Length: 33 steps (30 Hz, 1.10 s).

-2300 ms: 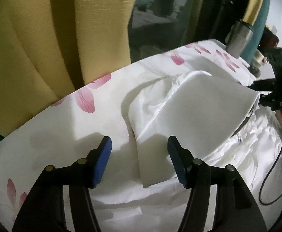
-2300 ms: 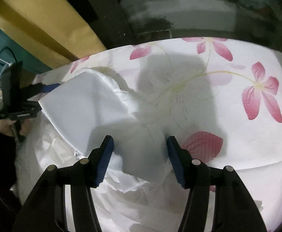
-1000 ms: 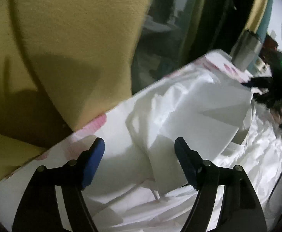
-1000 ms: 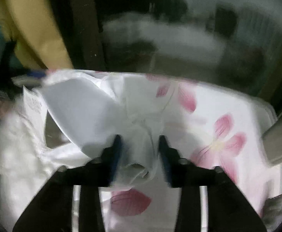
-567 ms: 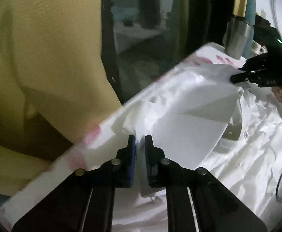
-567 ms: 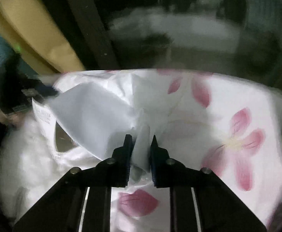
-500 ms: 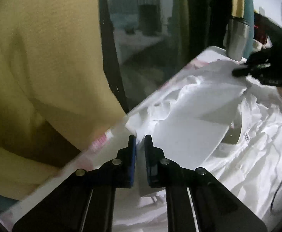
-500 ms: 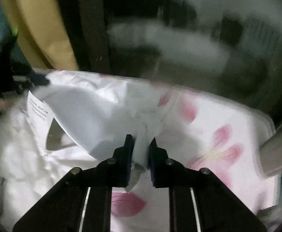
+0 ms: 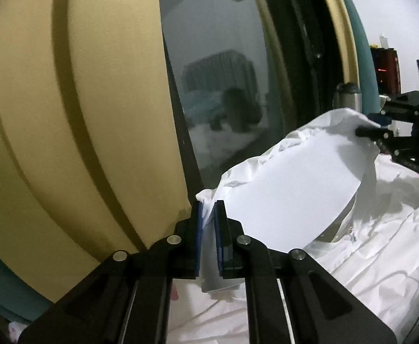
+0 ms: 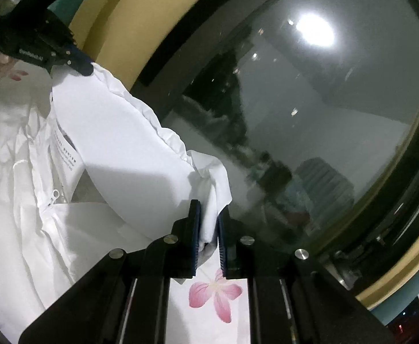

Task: Fold large clothes

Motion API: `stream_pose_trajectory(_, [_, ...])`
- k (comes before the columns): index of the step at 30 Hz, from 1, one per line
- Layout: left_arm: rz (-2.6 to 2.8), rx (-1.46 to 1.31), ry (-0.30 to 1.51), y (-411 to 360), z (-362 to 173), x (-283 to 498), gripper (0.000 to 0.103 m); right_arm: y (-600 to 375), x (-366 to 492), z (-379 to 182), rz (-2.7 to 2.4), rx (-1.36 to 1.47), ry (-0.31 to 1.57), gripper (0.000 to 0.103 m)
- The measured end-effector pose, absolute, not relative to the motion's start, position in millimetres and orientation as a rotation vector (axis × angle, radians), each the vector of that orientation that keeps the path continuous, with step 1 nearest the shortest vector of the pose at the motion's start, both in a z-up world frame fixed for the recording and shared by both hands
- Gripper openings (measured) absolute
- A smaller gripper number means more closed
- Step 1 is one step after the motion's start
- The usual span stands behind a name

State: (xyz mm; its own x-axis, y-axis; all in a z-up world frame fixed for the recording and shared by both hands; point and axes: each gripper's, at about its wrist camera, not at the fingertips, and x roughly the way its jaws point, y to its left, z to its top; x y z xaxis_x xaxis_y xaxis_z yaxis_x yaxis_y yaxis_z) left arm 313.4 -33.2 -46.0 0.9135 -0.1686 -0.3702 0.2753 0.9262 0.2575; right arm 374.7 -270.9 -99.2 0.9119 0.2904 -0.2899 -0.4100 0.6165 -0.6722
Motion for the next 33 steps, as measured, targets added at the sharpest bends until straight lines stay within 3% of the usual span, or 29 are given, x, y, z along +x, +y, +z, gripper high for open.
stream_pose_trajectory(12, [-0.293, 0.291, 0.423, -47, -92, 299, 0.010, -279, 344, -127, 0.453, -0.845, 0.205, 0.011])
stream_pose_trajectory(22, [-0.351, 0.277, 0.404, -20, -92, 254, 0.010, -287, 313, -128, 0.492, -0.802, 0.291, 0.019])
stream_pose_trajectory(33, [-0.410, 0.254, 0.449, -16, -95, 211, 0.010, -312, 294, -122, 0.538, -0.590, 0.469, 0.019])
